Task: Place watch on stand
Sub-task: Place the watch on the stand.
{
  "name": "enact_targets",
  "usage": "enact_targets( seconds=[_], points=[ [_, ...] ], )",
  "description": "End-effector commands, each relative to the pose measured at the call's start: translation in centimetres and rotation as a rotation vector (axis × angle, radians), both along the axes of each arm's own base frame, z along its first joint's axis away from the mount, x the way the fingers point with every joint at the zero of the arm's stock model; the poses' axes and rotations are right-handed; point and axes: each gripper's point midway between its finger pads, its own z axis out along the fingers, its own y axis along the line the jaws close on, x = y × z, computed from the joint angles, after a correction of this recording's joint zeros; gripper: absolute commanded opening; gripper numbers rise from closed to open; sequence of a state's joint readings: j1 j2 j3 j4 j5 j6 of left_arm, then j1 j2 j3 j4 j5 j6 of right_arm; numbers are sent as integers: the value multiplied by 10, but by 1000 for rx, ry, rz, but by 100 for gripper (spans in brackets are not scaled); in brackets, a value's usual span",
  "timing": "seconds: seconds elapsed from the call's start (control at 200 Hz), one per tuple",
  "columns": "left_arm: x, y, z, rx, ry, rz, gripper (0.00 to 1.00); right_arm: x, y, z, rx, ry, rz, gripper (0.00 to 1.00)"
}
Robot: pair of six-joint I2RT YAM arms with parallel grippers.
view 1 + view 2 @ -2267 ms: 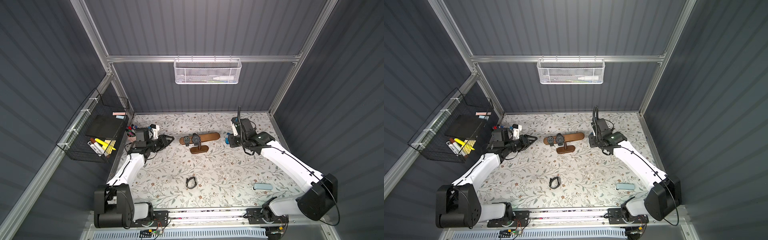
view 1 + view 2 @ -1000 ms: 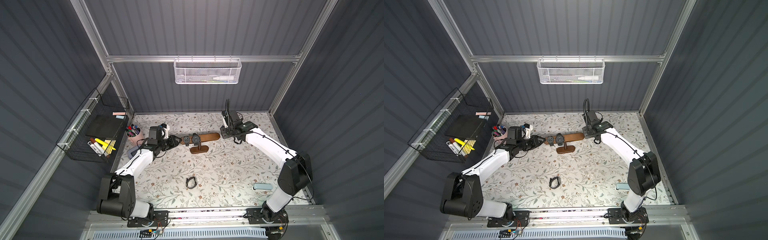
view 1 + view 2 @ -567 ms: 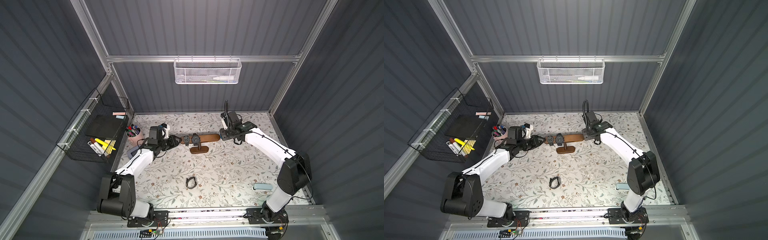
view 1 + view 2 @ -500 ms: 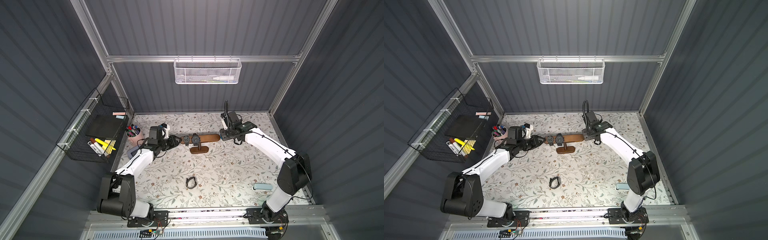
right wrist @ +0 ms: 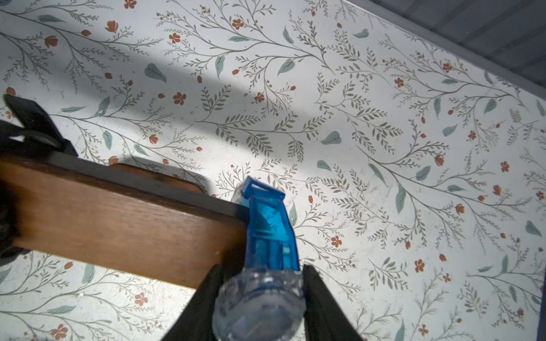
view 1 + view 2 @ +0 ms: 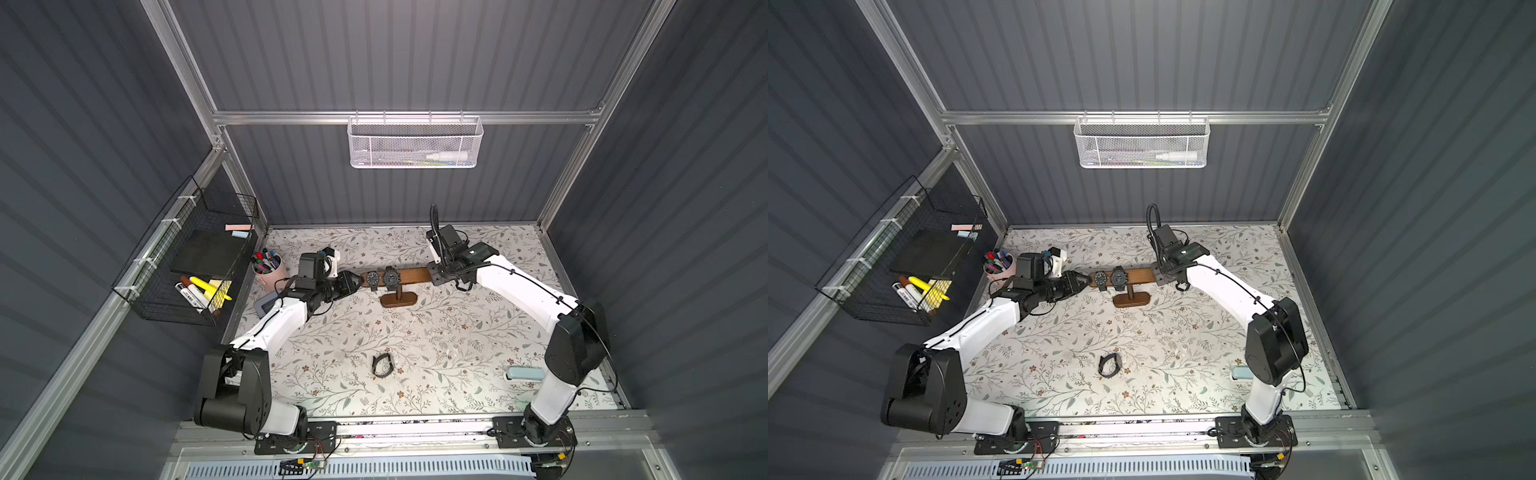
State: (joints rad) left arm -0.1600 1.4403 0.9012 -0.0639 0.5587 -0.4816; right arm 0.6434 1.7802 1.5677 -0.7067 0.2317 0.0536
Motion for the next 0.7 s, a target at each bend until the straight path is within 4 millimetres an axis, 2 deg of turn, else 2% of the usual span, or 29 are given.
enact_targets(
  seconds=[0.0,0.285,0.695],
  points=[
    [0,1,4,9,-5,-11,38,1,2,3,-22,3,-15,19],
    [-1,-1,5,2,-6,-16,38,0,23,2,-54,-3,16,19],
    [-2,-1,9,-2,-12,-22,39,-3,35,2,-120,-19,22,18]
  ],
)
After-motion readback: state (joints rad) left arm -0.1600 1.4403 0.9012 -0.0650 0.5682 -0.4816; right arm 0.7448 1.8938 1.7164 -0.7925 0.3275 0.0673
